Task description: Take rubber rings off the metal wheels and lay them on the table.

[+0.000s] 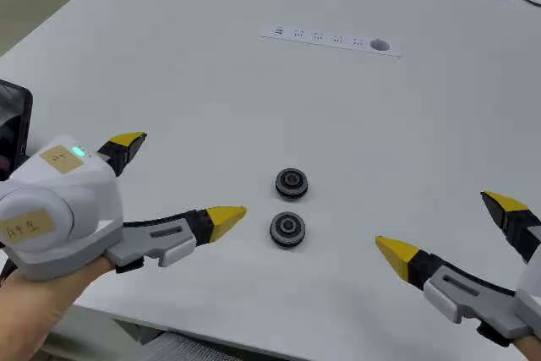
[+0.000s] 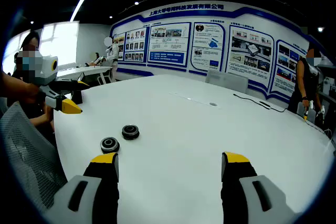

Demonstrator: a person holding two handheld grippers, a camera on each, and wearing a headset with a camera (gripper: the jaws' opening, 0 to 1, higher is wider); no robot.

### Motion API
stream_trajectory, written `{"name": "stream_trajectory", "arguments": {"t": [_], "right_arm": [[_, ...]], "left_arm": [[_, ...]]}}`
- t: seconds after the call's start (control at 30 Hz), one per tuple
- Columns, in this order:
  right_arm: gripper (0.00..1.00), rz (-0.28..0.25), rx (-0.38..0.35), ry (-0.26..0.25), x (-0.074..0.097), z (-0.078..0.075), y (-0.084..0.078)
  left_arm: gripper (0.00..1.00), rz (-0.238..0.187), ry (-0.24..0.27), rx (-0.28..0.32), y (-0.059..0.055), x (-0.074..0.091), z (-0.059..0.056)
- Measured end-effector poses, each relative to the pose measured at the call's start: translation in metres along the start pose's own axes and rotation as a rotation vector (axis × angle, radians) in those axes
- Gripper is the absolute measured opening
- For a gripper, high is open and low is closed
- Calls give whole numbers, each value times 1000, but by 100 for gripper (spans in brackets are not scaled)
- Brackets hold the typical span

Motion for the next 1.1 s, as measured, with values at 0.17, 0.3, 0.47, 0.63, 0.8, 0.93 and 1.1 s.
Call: {"name": "stream_trajectory", "arguments": {"t": [0.17,0.3,0.47,0.63,0.8,0.93,1.1], "right_arm": [[81,-1,-1,-2,0,-2,0],[79,10,-10,6,1,-2,-2],[77,17,-10,14,1,-1,-4],[76,21,-13,17,0,0,-4],[75,25,-21,20,-2,-1,-5],[75,28,-35,19,-3,-2,-8],[74,43,-51,21,-3,-3,-13]], "left_arm": [[95,5,-5,-6,-1,0,0],[94,8,-3,-14,-3,-1,0],[93,16,-21,-20,-4,-4,-3],[92,27,-25,-23,-6,-6,-3],[90,37,-39,-32,-7,-7,-6],[87,40,-50,-46,-8,-8,-9],[86,48,-69,-50,-9,-11,-13]]}}
Point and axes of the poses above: the centre of the closed fingertips' face, and the gripper's own axes: x roughly backward along the fingers, z roughly to its left, y roughly out of its top, the point moved 7 cm from there along x, roughly backward along the fingers, and after that the axes turned 2 degrees about x, right-handed, at the moved point
